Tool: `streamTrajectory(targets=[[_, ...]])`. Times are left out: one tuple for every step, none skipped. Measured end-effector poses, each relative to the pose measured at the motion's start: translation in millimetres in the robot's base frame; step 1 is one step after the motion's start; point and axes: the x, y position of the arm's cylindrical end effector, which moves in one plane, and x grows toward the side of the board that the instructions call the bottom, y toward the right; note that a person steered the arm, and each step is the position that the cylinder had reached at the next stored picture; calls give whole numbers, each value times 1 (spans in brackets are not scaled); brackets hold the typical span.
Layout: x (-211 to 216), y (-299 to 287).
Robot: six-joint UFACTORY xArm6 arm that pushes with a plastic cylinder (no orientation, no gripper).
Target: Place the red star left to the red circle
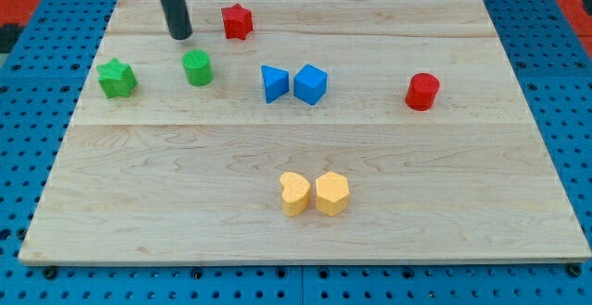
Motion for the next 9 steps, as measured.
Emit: streamTrajectory(targets=[[-9,-8],[-17,-5],[-24,32],[-24,85],[-24,119],[-24,152],[-18,201],[-47,195],[-36,244]])
